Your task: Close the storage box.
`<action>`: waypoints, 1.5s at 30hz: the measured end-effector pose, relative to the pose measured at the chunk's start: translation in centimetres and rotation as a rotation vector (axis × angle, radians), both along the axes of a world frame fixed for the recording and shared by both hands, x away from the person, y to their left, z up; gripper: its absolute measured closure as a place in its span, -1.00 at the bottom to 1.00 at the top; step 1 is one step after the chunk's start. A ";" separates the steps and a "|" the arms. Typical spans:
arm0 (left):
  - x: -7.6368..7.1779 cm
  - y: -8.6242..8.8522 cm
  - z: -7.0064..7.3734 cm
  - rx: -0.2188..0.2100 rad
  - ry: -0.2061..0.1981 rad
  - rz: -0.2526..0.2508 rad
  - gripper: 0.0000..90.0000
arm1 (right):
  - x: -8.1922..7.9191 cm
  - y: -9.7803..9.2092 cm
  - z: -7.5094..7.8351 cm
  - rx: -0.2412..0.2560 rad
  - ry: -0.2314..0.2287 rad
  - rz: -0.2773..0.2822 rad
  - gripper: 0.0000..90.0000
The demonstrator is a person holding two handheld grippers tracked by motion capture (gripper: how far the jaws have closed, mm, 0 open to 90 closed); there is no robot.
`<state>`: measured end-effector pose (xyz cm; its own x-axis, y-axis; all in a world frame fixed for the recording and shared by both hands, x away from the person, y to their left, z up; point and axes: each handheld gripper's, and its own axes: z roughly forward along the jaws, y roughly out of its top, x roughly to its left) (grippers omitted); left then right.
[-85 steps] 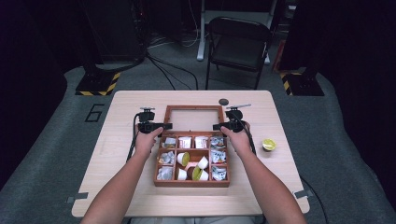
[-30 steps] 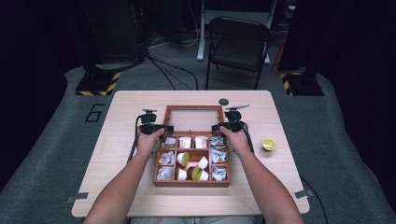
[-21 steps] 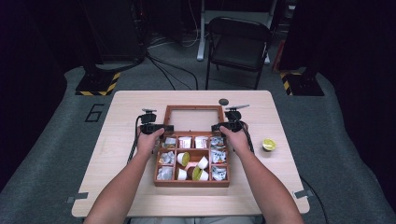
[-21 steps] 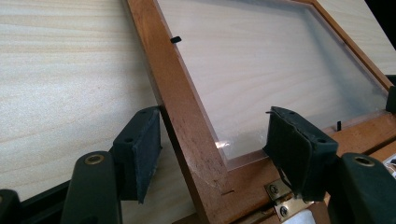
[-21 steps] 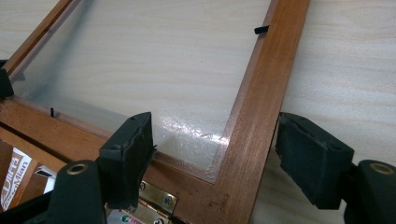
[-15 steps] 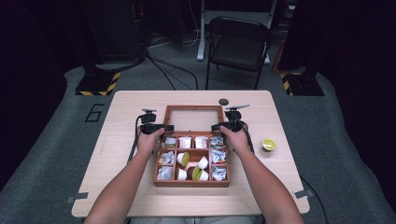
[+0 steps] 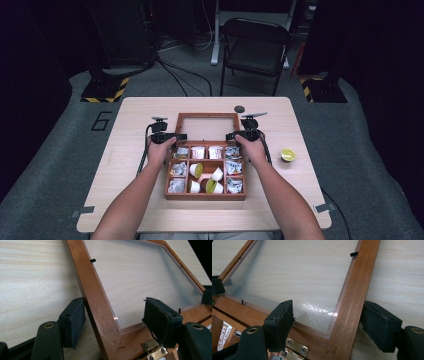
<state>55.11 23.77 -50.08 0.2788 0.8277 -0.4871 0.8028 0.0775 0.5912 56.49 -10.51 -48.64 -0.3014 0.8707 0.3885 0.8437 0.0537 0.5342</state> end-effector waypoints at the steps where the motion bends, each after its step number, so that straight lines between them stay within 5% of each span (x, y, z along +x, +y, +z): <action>1: 0.0 -0.1 0.0 0.002 -0.001 0.001 -0.27 | 0.0 0.0 0.0 -0.001 0.001 0.000 -0.42; 11: 0.0 0.1 0.0 -0.015 0.015 -0.002 -0.26 | 0.0 0.0 0.2 -0.008 -0.003 0.009 -0.41; 31: -0.1 0.2 0.5 -0.012 -0.023 0.000 -0.18 | 0.0 0.1 0.9 -0.035 -0.035 0.019 -0.32; 45: -0.7 0.7 2.1 -0.027 -0.110 -0.024 -0.13 | -1.0 -0.3 2.6 -0.002 -0.106 0.015 -0.28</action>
